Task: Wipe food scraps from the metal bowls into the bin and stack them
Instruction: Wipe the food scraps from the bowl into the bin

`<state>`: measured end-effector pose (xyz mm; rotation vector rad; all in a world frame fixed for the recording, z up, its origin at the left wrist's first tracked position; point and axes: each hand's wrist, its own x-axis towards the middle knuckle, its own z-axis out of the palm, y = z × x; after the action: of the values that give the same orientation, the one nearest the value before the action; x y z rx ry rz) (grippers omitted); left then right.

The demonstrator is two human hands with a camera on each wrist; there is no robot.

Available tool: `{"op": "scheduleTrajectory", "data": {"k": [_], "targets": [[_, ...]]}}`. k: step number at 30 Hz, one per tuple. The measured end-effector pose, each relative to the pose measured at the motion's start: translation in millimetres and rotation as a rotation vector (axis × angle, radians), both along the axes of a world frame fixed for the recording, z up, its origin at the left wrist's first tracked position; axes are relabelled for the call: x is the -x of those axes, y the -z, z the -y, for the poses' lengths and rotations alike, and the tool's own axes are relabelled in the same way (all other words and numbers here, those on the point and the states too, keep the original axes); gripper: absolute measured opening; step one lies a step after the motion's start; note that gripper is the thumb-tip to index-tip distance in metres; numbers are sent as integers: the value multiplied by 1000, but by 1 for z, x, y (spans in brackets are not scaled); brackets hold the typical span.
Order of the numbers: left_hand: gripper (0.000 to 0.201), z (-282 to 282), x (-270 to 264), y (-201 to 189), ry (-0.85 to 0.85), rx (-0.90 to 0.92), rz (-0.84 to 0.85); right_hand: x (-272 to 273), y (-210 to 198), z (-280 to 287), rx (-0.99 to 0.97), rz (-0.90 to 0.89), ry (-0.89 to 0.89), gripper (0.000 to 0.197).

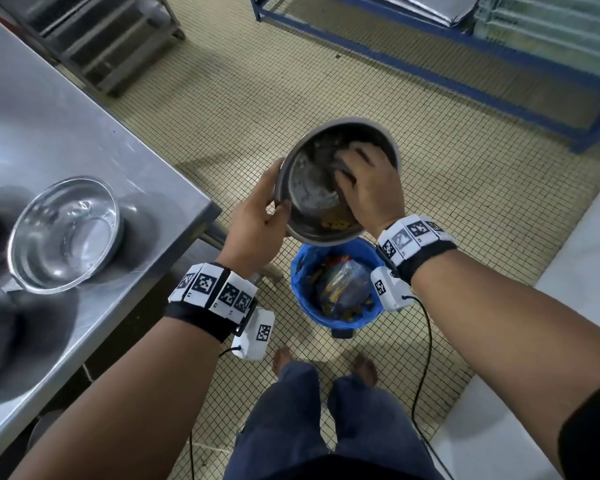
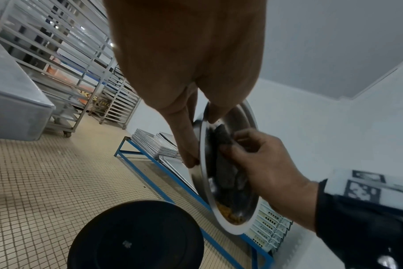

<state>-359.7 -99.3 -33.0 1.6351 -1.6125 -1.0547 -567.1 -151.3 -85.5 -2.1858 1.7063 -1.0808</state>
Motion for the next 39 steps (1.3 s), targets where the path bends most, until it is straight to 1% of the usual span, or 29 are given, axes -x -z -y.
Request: {"op": "scheduleTrajectory", "data": {"k": [2,4,6,8,10,11,13,15,17,23,28,31,34,37,39], "targets": [[66,1,-2,-3,-37,-11,-40,2,9,-4,52,-136,-35,31],[67,3,-4,-6,-60,-3,-47,5,19,-10,32,-176,-95,35],[67,5,-5,-9,-43,-1,-40,7,22,-12,-12,-121,-108,36],[67,6,-5,-9,-30,-22,-25,7,17,-7,-38,-14,-55,36],[68,6,-3,-10,-14,-44,-23,9,8,2,-6,68,-16,37],[68,5,-2,-10,-2,-52,-33,9,6,5,17,74,-21,38],[68,4,-1,-11,8,-78,-81,6,6,9,49,6,-64,37],[69,5,-1,-12,7,-103,-118,2,12,9,62,-123,-90,42],[70,5,-2,-14,12,-111,-117,-1,18,7,61,-171,-102,44],[67,4,-8,-22,-4,-90,-157,1,13,4,66,-62,-140,39],[73,6,-7,-34,75,-52,-107,1,-6,8,106,-56,-131,39],[77,7,-5,-46,111,-38,-108,1,-23,12,131,-59,-134,37],[75,8,-4,-58,97,-2,-71,0,-39,15,121,-156,-178,40],[70,13,-9,-66,34,70,-24,5,-42,10,87,-310,-312,45],[71,15,-11,-72,34,108,38,11,-47,7,75,-318,-326,48]]}}
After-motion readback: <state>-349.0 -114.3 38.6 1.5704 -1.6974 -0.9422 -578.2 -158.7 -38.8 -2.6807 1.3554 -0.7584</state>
